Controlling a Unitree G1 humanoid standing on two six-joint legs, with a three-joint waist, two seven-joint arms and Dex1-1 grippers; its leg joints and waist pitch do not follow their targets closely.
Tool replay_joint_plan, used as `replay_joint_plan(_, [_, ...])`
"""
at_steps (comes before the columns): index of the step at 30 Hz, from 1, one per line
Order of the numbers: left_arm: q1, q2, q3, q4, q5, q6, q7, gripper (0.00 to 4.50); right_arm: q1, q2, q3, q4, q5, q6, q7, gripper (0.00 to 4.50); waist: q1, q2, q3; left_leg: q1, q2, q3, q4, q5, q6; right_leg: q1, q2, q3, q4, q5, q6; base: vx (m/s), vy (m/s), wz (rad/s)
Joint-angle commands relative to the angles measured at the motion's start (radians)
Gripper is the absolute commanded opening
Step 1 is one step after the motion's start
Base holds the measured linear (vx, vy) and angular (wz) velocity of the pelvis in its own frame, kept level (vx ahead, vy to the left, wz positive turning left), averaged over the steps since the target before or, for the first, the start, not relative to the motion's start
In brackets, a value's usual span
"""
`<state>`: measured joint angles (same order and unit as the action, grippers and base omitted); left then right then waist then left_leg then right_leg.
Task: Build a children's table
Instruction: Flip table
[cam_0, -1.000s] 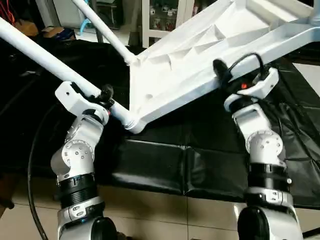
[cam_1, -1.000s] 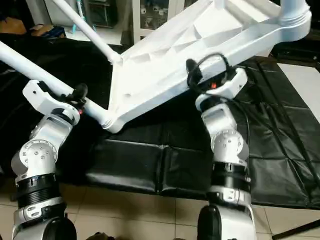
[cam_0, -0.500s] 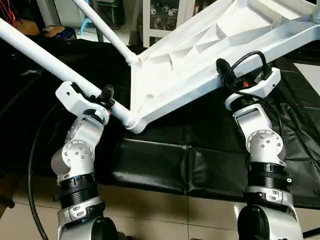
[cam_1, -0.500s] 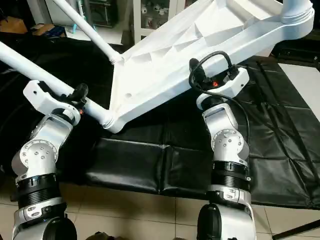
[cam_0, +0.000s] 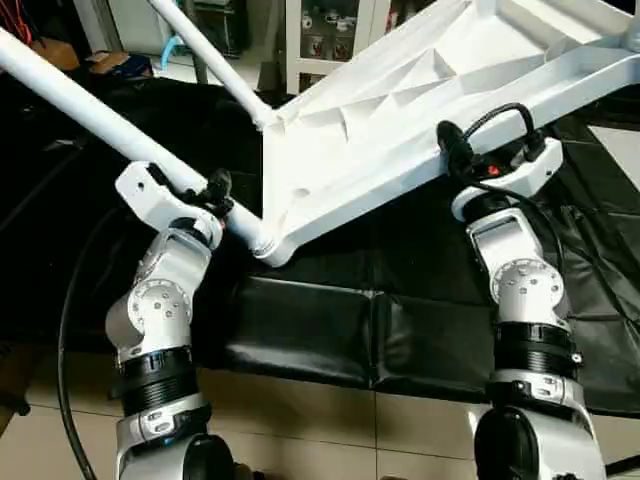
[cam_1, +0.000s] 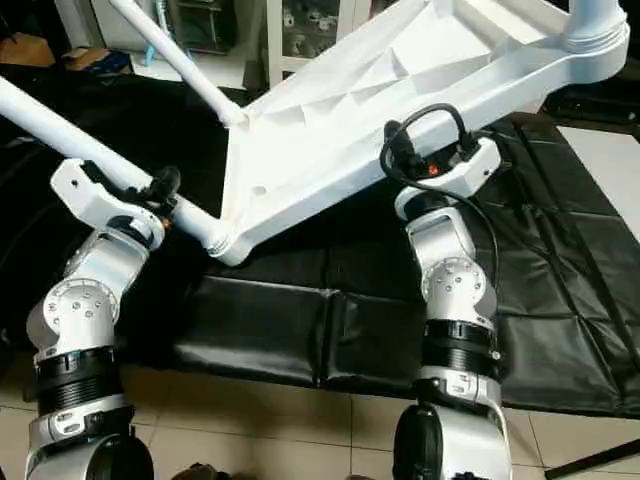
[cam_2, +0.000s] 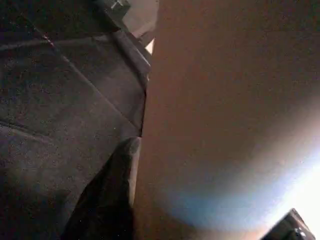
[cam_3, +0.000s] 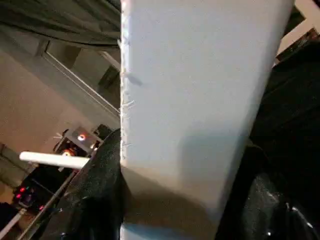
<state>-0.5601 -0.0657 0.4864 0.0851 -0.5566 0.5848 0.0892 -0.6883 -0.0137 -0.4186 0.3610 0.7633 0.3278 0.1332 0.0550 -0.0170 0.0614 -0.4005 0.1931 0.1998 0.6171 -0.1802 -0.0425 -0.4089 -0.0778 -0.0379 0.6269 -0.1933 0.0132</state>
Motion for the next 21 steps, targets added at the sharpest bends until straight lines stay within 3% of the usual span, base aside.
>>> replay_joint_plan(1, [0.010,-0.006,0.000,0.014,-0.050,0.028,-0.015,2.70,-0.054,-0.046,0.006,-0.020,-0.061,-0.087,0.001,2.32,-0.004,-0.019,-0.084,0.029,0.025,-0.008,-0.060,-0.038,0.042,0.046,-0.044,0.030,-0.059,-0.034,-0.172,0.000,0.000,0.00])
replay_joint_plan(4, [0.019,-0.003,-0.013,0.000,-0.044,0.037,-0.017,3.02,-0.084,-0.075,0.015,-0.006,-0.138,-0.168,-0.027,2.25,-0.002,-0.016,-0.085,0.032,0.026,-0.006,-0.059,-0.039,0.026,0.042,-0.041,0.029,-0.057,-0.030,-0.178,0.000,0.000,0.00])
replay_joint_plan(6, [0.025,0.001,-0.022,-0.003,-0.034,0.043,-0.016,3.14,-0.100,-0.086,0.014,0.001,-0.167,-0.205,-0.047,2.24,-0.003,-0.024,-0.086,0.027,0.024,-0.007,-0.057,-0.023,0.041,0.046,-0.042,0.029,-0.053,0.007,-0.172,0.000,0.000,0.00])
replay_joint_plan(11, [0.037,0.012,-0.049,-0.009,-0.012,0.052,-0.023,3.22,-0.124,-0.101,0.008,0.017,-0.195,-0.246,-0.065,2.23,-0.002,-0.028,-0.087,0.024,0.022,-0.004,-0.052,-0.008,0.072,0.045,-0.040,0.030,-0.050,0.043,-0.174,0.000,0.000,0.00])
replay_joint_plan(14, [0.054,0.033,-0.078,-0.016,0.009,0.069,-0.018,3.25,-0.161,-0.121,-0.003,0.042,-0.224,-0.299,-0.085,2.19,-0.001,-0.024,-0.087,0.027,0.023,-0.004,-0.052,-0.025,0.067,0.041,-0.039,0.029,-0.051,0.003,-0.169,0.000,0.000,0.00])
replay_joint_plan(21, [0.103,0.083,-0.148,-0.039,0.050,0.083,-0.048,3.25,-0.199,-0.146,-0.022,0.073,-0.253,-0.370,-0.117,2.10,-0.002,-0.026,-0.085,0.025,0.024,-0.004,-0.053,-0.026,0.059,0.040,-0.037,0.028,-0.049,0.004,-0.162,0.000,0.000,0.00])
